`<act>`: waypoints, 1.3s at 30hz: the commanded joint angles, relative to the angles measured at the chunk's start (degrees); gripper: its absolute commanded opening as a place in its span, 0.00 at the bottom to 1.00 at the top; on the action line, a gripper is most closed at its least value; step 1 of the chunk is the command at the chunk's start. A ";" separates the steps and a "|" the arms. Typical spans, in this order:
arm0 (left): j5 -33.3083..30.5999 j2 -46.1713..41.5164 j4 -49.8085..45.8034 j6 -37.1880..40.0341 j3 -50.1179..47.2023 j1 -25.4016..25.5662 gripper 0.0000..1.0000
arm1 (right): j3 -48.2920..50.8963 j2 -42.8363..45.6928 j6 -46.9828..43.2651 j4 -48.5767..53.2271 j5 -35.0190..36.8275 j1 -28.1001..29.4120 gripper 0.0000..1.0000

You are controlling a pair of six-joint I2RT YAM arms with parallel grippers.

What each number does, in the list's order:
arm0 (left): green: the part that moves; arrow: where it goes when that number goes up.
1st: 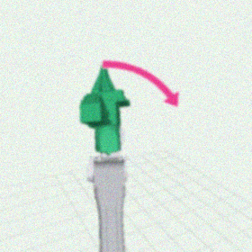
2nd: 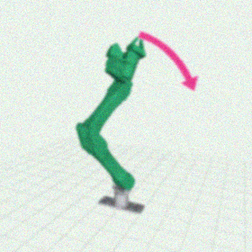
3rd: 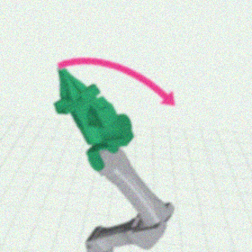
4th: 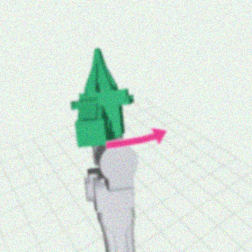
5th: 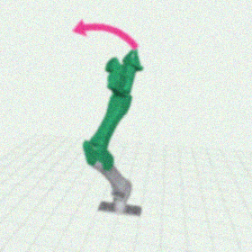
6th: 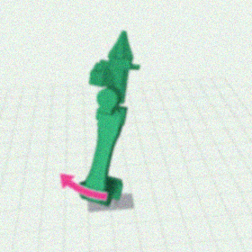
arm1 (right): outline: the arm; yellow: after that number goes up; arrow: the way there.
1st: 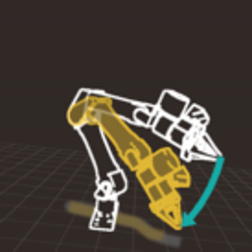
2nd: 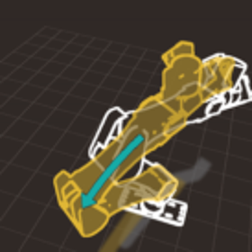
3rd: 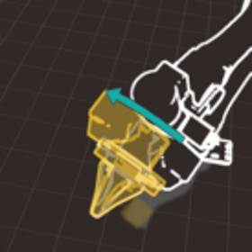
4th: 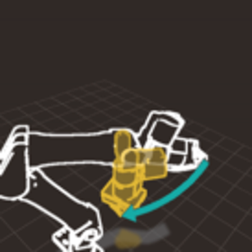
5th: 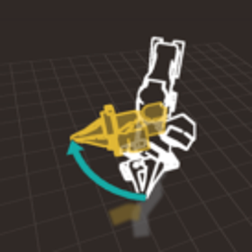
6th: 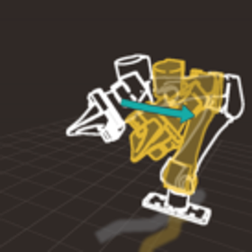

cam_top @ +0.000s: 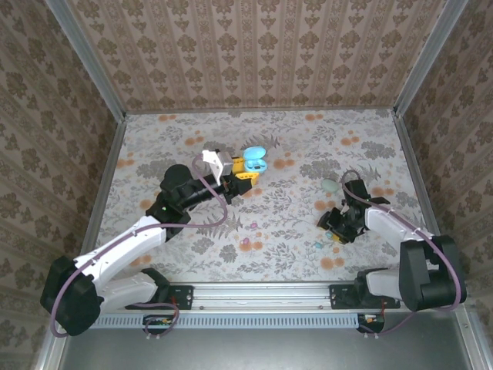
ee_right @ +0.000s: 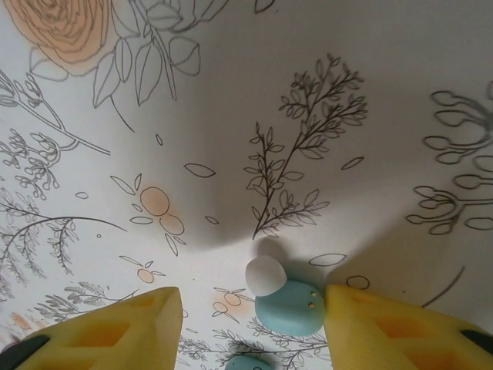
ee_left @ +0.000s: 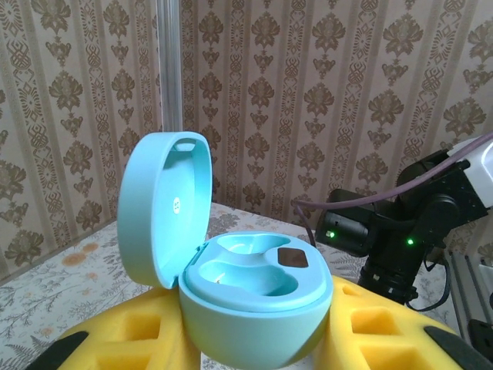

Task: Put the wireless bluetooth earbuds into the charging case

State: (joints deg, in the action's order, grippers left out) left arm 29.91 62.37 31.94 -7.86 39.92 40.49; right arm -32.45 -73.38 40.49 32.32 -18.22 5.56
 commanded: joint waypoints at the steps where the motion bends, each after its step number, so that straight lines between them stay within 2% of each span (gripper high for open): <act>1: -0.29 -1.12 -0.30 0.96 1.56 0.22 0.29 | -0.54 -1.36 -0.13 -1.38 1.06 1.40 0.49; 13: -0.90 -1.55 -1.16 1.27 1.74 0.36 0.29 | -8.69 -10.95 -4.25 -0.61 2.49 7.31 0.49; 17: -0.91 -1.55 -1.29 1.43 1.74 0.33 0.29 | -11.01 -11.13 -5.19 2.62 7.21 8.84 0.49; 24: -1.08 -1.37 -1.54 1.67 1.83 0.36 0.29 | -12.57 -9.64 -6.25 7.07 10.53 10.12 0.48; 39: -1.43 -1.72 -2.48 2.32 1.73 0.37 0.29 | -11.60 -10.38 -4.78 7.68 8.89 11.53 0.48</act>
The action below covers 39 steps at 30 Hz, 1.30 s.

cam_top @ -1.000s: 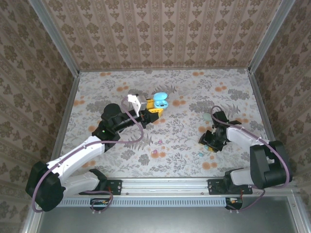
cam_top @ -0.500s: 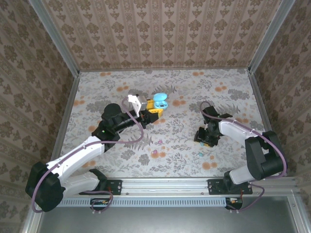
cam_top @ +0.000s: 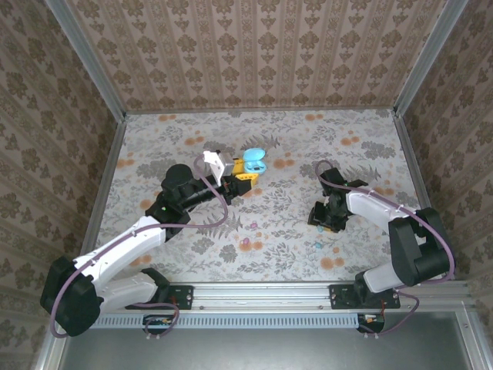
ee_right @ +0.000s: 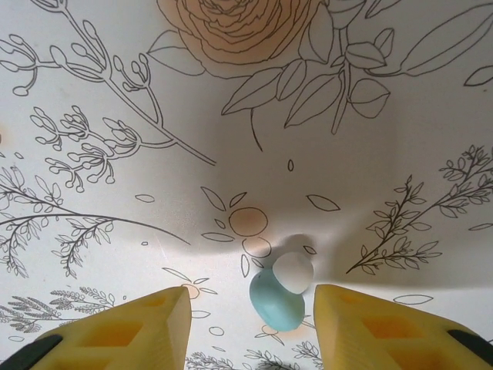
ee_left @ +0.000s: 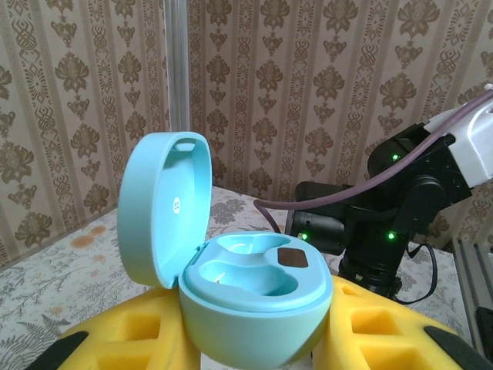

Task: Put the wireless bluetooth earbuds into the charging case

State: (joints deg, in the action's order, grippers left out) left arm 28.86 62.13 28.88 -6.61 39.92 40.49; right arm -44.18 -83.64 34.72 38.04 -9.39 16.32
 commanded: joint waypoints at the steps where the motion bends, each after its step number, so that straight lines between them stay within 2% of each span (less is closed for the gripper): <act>1: -0.39 -1.48 0.64 0.96 1.69 0.38 0.30 | 0.37 -0.29 1.30 1.50 -0.44 0.91 0.47; 18: -1.00 -2.08 0.03 0.88 1.78 0.46 0.30 | -0.25 -1.75 5.97 -5.79 -8.08 3.67 0.48; 27: -1.30 -2.58 -0.43 0.89 1.86 0.64 0.29 | -5.40 -3.94 0.94 -5.61 -6.59 3.70 0.49; 33: -2.03 -3.30 -1.08 1.12 1.64 0.77 0.30 | -7.12 -0.92 -2.11 -4.69 -6.57 2.50 0.47; 39: -1.95 -3.40 -1.61 1.42 1.88 0.96 0.29 | -8.89 -2.56 -9.03 -0.82 -0.35 0.23 0.46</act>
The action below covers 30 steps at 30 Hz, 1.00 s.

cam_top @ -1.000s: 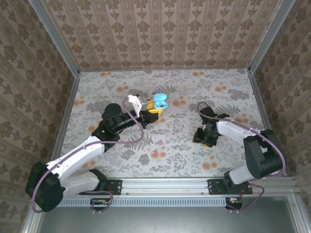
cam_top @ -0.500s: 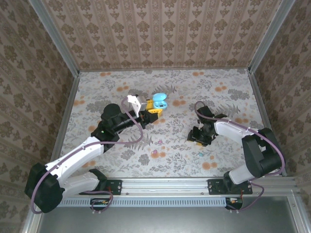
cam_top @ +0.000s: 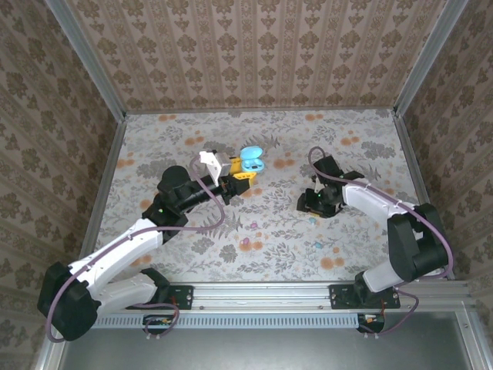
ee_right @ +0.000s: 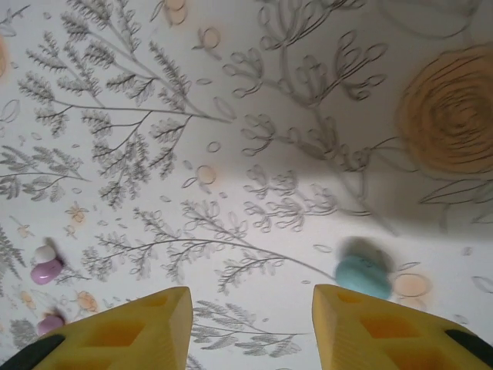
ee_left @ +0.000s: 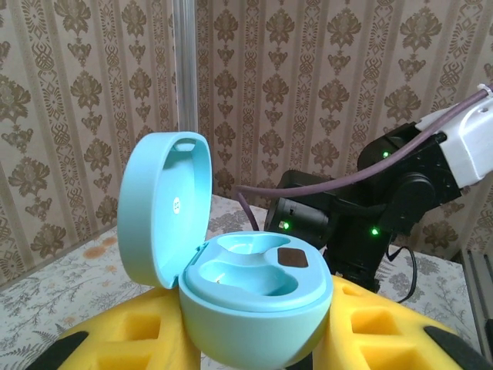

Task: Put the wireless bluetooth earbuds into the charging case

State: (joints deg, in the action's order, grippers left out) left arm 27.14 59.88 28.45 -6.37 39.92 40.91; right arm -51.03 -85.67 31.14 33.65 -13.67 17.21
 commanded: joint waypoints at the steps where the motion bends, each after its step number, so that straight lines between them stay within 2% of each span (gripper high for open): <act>1: -0.32 -1.19 -1.13 1.14 1.83 0.51 0.29 | -2.33 -1.11 -7.38 4.12 4.26 -0.77 0.46; 9: -0.51 -1.16 -1.39 1.30 1.84 0.75 0.29 | -6.00 -8.47 -17.17 8.25 2.25 -0.74 0.48; 13: -0.77 -1.17 -1.55 1.45 2.05 0.80 0.30 | -7.02 -11.16 -18.51 8.98 1.81 -0.71 0.48; 21: -0.86 -0.91 -1.89 1.71 2.21 0.85 0.30 | -7.57 -12.37 -21.09 12.51 2.82 -0.09 0.40; 30: -0.68 -0.07 -1.79 1.67 2.77 0.86 0.30 | -7.79 -13.82 -19.97 12.89 5.94 1.21 0.37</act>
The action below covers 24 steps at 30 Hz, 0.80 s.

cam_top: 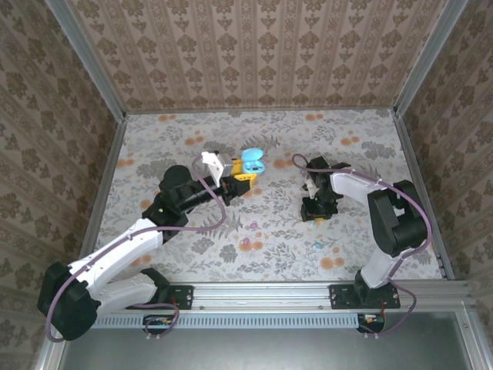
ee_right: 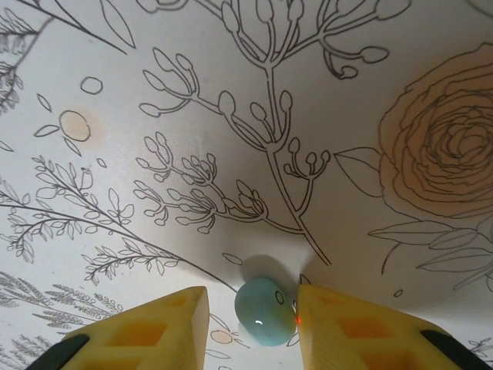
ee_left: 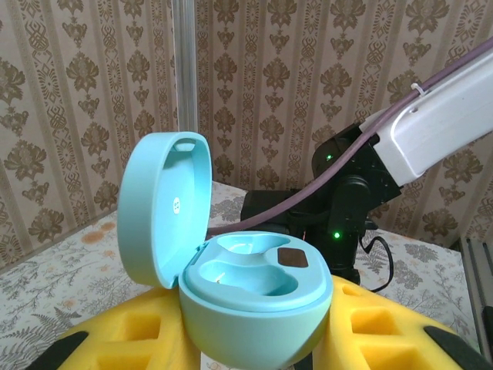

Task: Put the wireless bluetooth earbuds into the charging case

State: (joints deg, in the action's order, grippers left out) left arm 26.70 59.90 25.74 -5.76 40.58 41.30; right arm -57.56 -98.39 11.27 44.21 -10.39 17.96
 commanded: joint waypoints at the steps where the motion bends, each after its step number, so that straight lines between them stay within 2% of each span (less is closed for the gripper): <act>1: -0.23 -0.11 0.92 1.16 2.09 0.54 0.30 | -1.24 -1.18 0.37 2.21 3.19 0.41 0.36; 6: -0.33 -0.21 0.72 1.14 1.98 0.53 0.30 | -1.22 -1.19 3.91 0.89 4.37 0.58 0.32; 11: -0.33 -0.22 0.64 1.09 2.12 0.49 0.30 | -1.23 -1.44 5.42 -0.06 4.67 0.72 0.35; 16: -0.33 -0.22 0.57 1.08 2.12 0.49 0.30 | -1.76 -1.91 5.19 0.25 4.94 0.69 0.27; 20: -0.51 -0.20 0.46 1.10 2.18 0.59 0.30 | -1.91 -1.52 6.19 0.94 5.33 0.87 0.25; 24: -0.42 0.04 0.45 1.01 2.33 0.62 0.30 | -3.26 0.88 11.43 4.48 8.21 1.66 0.22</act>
State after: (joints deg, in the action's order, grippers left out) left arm 26.68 59.92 25.67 -5.54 40.80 41.60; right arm -58.52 -99.15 18.06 45.01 -5.69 18.92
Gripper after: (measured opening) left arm 0.335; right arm 0.228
